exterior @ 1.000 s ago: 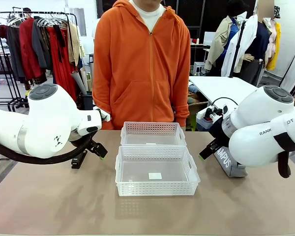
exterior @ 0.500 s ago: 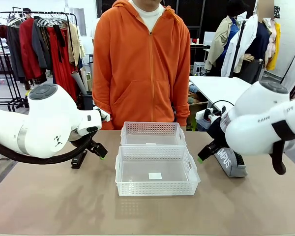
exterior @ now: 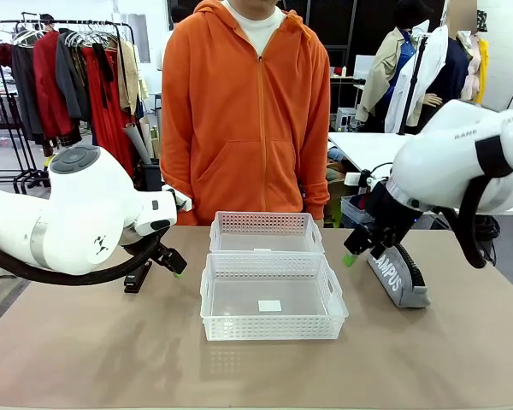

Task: Distribute items into two baskets.
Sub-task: Pick up the Pencil pouch that the person points to.

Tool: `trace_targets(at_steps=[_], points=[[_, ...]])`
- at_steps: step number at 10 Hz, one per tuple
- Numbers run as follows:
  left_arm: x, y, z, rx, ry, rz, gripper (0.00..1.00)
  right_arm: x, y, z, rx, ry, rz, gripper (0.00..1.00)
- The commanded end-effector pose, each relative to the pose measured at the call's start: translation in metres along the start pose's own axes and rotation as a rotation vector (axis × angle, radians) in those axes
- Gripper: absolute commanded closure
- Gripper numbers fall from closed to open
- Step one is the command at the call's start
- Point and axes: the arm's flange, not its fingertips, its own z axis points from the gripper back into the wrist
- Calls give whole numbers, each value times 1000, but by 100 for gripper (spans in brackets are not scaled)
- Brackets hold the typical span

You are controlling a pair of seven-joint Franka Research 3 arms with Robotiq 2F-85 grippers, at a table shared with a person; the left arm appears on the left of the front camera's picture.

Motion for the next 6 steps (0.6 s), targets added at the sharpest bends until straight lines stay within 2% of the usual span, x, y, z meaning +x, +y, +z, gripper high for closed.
trace_targets(at_steps=[1, 5, 6], points=[[10, 4, 12, -43, 45, 5, 0, 19, 2, 6, 66, 9, -33, 0], [40, 27, 43, -237, 169, 81, 0, 32, -3, 5, 161, 25, -99, 0], [46, 36, 49, -355, 156, 116, 0, 36, -3, 4, 216, 21, -129, 0]])
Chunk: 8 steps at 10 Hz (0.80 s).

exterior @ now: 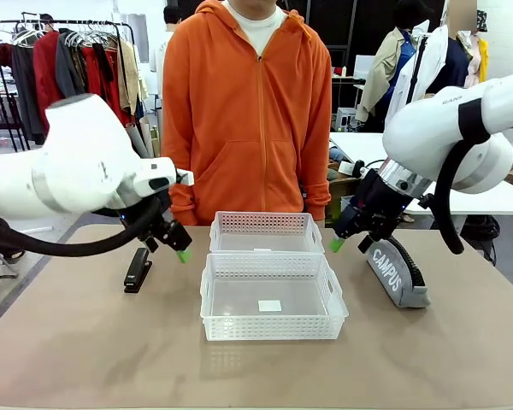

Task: Distribute items into two baskets.
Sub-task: Pick up the Pencil pouch that the person points to.

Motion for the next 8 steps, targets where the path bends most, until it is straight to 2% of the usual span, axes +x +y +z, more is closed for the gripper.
trace_targets(at_steps=[1, 3, 4, 5, 6, 8], points=[[11, 18, 20, -200, 6, 96, 0, 15, -5, 3, 130, -8, -42, 0], [19, 22, 29, -354, -21, 139, 0, 23, -10, 4, 227, -23, -91, 0], [21, 22, 30, -386, -31, 136, 0, 26, -12, 5, 255, -39, -102, 0], [21, 23, 31, -390, -53, 121, 0, 24, -11, 6, 242, -87, -73, 0], [18, 13, 35, -346, -24, 128, 0, 20, -5, 6, 198, -21, -114, 0], [18, 13, 35, -346, -24, 128, 0, 20, -5, 6, 198, -21, -114, 0]])
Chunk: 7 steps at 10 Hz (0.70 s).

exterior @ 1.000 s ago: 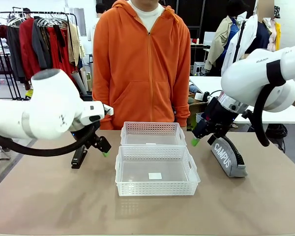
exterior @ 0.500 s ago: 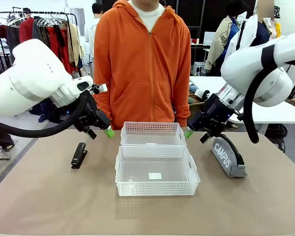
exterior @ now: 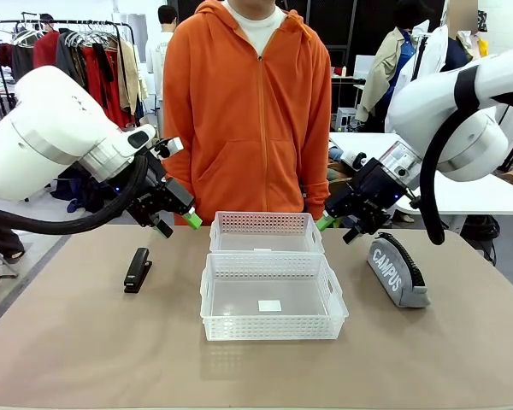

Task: Distribute items into two baskets.
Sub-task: Pick up the Pencil pouch that the person points to.

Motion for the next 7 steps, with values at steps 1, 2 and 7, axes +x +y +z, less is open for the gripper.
trace_targets(at_steps=[1, 2, 7], points=[[-2, -1, 1, 10, 0, -5, 0, -1, 1, 1, -15, 8, -5, 0], [0, 0, 0, 0, 0, 0, 0, 0, 0, 0, 0, 0, 0, 0], [18, -7, 59, -483, -20, 137, 0, 18, 9, 22, 418, 116, -205, 0]])
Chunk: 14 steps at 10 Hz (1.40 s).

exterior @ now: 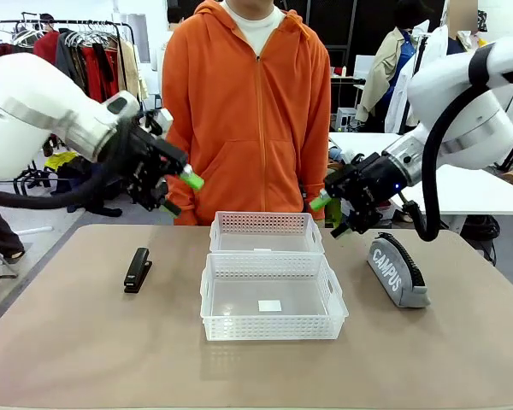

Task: Distribute items into two baskets.
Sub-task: Pick up the Pencil pouch that the person points to.

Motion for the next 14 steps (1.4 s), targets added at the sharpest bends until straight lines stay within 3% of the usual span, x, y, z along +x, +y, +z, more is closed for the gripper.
trace_targets(at_steps=[1, 7, 10, 14], points=[[10, -2, 18, -151, -35, 46, 0, 13, 8, 12, 116, -1, -62, 0], [29, -11, 43, -472, -107, 126, 0, 31, 10, 30, 261, 3, -112, 0], [29, -4, 43, -467, -126, 202, 0, 44, 9, 47, 396, -44, -147, 0], [19, 8, 45, -450, -211, 251, 0, 53, 34, 72, 530, -57, -153, 0]])
